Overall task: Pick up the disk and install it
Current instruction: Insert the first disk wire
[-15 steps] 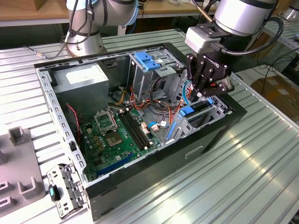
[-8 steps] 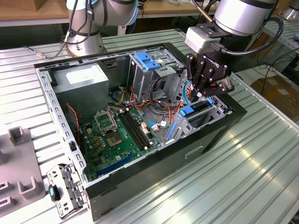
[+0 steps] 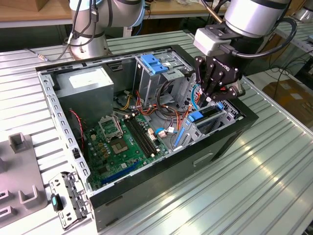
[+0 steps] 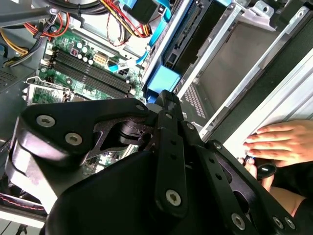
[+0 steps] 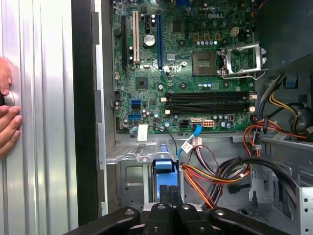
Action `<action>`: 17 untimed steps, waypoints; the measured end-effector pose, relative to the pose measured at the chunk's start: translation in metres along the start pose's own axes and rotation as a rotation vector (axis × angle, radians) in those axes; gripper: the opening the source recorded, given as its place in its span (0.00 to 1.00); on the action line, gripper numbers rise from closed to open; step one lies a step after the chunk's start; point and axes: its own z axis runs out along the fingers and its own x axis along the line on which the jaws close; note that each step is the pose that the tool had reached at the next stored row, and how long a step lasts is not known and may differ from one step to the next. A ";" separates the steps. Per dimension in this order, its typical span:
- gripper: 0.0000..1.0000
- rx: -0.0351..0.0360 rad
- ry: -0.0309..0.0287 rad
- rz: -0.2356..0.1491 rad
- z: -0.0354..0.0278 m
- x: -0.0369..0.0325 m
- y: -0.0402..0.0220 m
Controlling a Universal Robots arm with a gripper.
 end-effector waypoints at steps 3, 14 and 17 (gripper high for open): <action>0.11 -0.0004 0.0001 0.000 -0.0002 -0.0003 -0.0079; 0.11 -0.0002 0.0008 -0.055 -0.0122 -0.0003 -0.0117; 0.11 -0.0012 0.0008 -0.061 -0.0165 -0.0003 -0.0141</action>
